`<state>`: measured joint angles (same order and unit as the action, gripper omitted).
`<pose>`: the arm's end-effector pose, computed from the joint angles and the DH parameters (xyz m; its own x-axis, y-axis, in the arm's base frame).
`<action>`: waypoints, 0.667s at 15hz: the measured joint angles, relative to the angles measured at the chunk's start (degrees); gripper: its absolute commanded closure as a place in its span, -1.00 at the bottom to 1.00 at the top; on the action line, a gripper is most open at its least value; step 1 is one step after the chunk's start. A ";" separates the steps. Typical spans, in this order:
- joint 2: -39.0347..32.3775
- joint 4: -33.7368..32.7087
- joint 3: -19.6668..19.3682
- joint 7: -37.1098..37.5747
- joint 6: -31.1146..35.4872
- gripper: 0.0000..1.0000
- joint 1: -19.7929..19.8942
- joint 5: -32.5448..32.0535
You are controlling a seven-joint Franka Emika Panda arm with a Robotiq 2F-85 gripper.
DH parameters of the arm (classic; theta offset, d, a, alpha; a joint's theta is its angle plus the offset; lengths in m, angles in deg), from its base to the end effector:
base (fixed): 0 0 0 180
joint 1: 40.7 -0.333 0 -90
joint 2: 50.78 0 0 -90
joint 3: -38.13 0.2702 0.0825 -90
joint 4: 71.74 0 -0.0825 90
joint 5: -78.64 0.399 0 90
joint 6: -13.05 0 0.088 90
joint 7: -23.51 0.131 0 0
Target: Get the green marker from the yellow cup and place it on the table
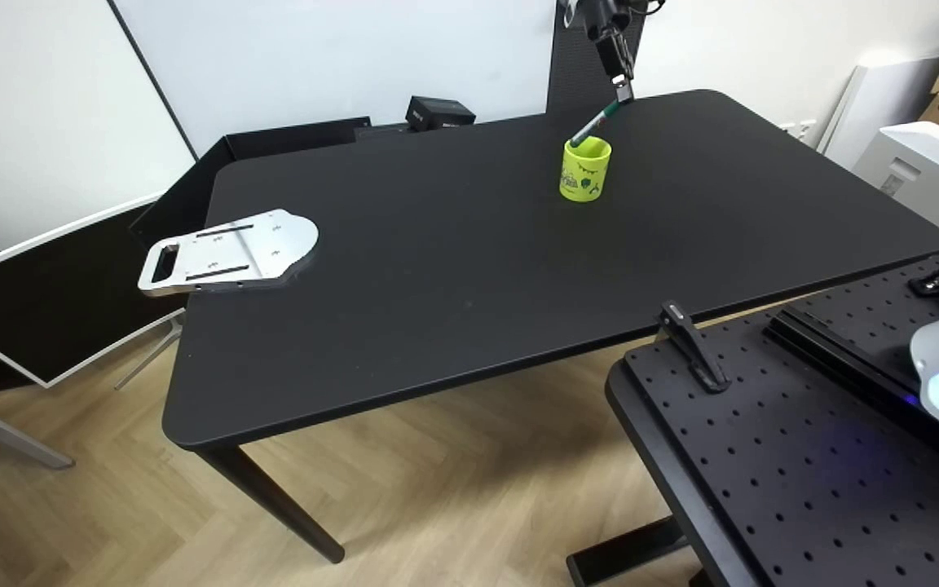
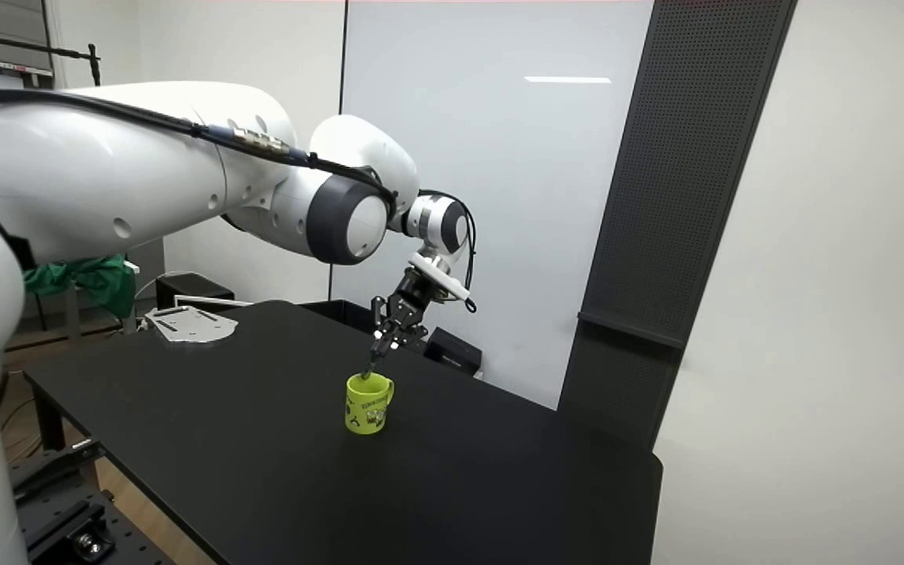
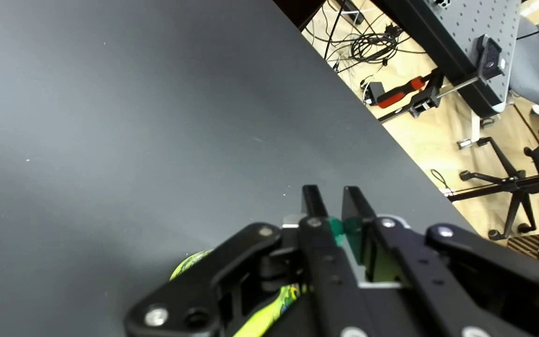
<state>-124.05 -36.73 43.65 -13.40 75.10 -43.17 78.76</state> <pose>0.6508 0.0652 0.1325 0.5067 0.6894 -0.5176 0.4680 -0.7242 -0.5065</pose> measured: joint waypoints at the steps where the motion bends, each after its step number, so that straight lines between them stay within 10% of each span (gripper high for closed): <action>1: 0.48 -0.14 0.00 0.00 -1.01 0.92 -0.07 0.00; 10: 3.14 -0.11 0.01 -2.00 -8.44 0.92 -0.13 -0.05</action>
<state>-120.91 -36.84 43.65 -15.40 66.65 -43.30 78.71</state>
